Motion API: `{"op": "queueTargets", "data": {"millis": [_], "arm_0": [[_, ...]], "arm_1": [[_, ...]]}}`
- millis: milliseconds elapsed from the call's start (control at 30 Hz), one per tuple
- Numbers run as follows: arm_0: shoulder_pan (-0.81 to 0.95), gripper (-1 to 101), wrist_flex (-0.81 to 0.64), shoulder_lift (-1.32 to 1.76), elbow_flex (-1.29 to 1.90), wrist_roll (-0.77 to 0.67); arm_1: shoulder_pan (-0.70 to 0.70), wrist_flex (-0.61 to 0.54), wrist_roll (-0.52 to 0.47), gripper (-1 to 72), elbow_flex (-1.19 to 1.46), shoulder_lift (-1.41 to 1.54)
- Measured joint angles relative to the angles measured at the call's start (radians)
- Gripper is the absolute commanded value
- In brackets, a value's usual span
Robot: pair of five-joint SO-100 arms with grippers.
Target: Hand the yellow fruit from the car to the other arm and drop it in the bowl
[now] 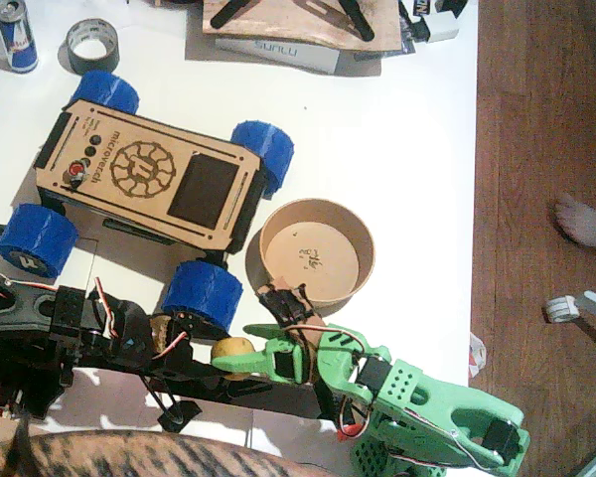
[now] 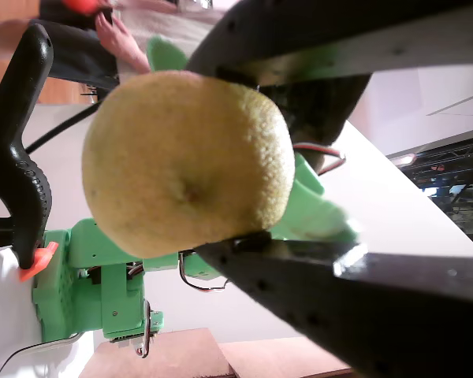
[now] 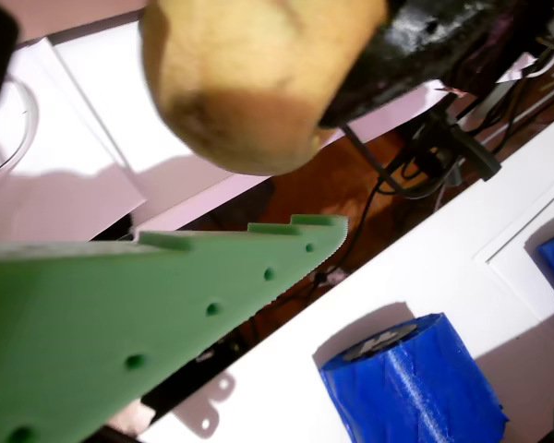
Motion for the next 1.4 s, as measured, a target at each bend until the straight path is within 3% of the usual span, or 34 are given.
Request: {"op": "queueTargets", "data": {"millis": [367, 1100, 1233, 1267, 1333, 1400], "arm_0": [[0.000, 0, 0.000, 0.000, 0.000, 0.000], [0.011, 0, 0.000, 0.000, 0.002, 0.000], [0.011, 0, 0.000, 0.000, 0.002, 0.000], [0.011, 0, 0.000, 0.000, 0.002, 0.000], [0.011, 0, 0.000, 0.000, 0.002, 0.000], [0.011, 0, 0.000, 0.000, 0.002, 0.000]], "arm_1": [[-0.025, -0.126, 0.095, 38.0, 0.000, -0.078], [-0.115, -0.147, 0.322, 38.8, 0.029, -0.083], [-0.124, -0.129, 0.330, 32.1, 0.034, -0.081], [-0.129, -0.120, 0.328, 29.3, 0.034, -0.081], [-0.137, -0.103, 0.331, 16.8, 0.034, -0.081], [-0.146, -0.094, 0.330, 15.2, 0.034, -0.081]]}}
